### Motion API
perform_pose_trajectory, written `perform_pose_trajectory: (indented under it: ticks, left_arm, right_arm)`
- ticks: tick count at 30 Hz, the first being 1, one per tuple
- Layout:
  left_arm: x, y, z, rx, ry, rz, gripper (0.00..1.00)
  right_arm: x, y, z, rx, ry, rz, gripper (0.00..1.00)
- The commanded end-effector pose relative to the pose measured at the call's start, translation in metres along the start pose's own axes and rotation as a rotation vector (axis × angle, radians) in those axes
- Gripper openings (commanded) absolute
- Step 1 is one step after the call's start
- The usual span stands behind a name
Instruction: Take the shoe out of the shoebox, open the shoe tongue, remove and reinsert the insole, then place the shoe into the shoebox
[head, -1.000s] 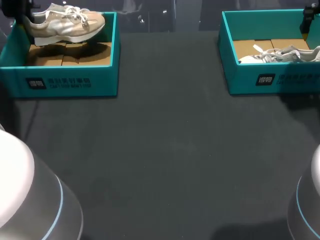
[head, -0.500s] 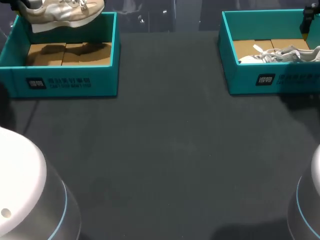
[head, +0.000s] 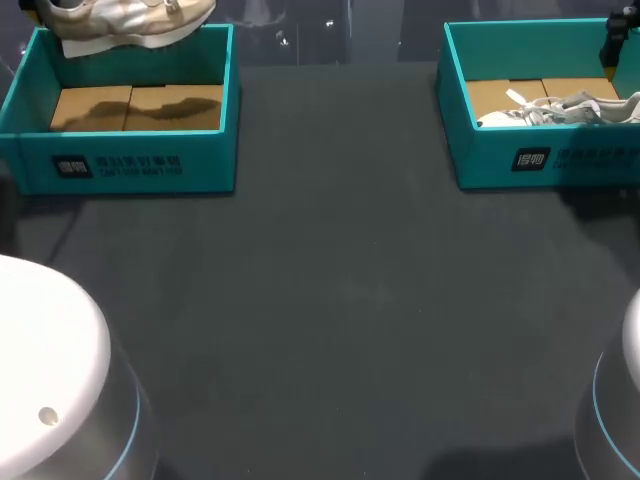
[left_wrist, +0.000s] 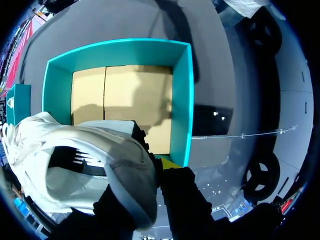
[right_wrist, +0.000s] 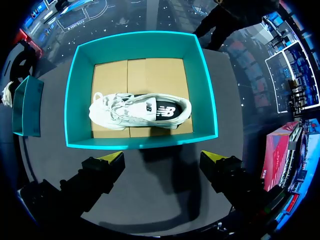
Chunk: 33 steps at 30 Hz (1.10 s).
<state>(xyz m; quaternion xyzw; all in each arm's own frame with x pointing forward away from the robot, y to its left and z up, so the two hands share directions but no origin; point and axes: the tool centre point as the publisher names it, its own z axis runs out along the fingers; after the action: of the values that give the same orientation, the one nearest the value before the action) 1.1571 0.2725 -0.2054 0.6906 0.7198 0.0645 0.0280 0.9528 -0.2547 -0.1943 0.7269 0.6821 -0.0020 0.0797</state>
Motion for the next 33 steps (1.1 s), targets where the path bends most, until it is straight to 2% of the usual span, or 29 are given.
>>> perform_pose_trajectory:
  ticks: [1, 9, 18, 33]
  left_arm:
    - [-0.006, -0.034, -0.019, -0.073, 0.011, 0.012, 0.00]
    - [-0.021, -0.073, -0.049, -0.087, 0.026, 0.025, 0.00]
    - [-0.046, -0.134, -0.076, -0.116, 0.061, 0.014, 0.00]
    - [-0.090, -0.248, -0.095, -0.126, 0.089, 0.054, 0.00]
  right_arm:
    - [0.000, -0.001, 0.000, -0.001, 0.000, 0.000, 1.00]
    - [0.000, -0.001, 0.000, -0.001, 0.000, 0.000, 1.00]
    - [0.000, -0.001, 0.000, -0.001, 0.000, 0.000, 1.00]
    - [0.000, -0.001, 0.000, -0.001, 0.000, 0.000, 1.00]
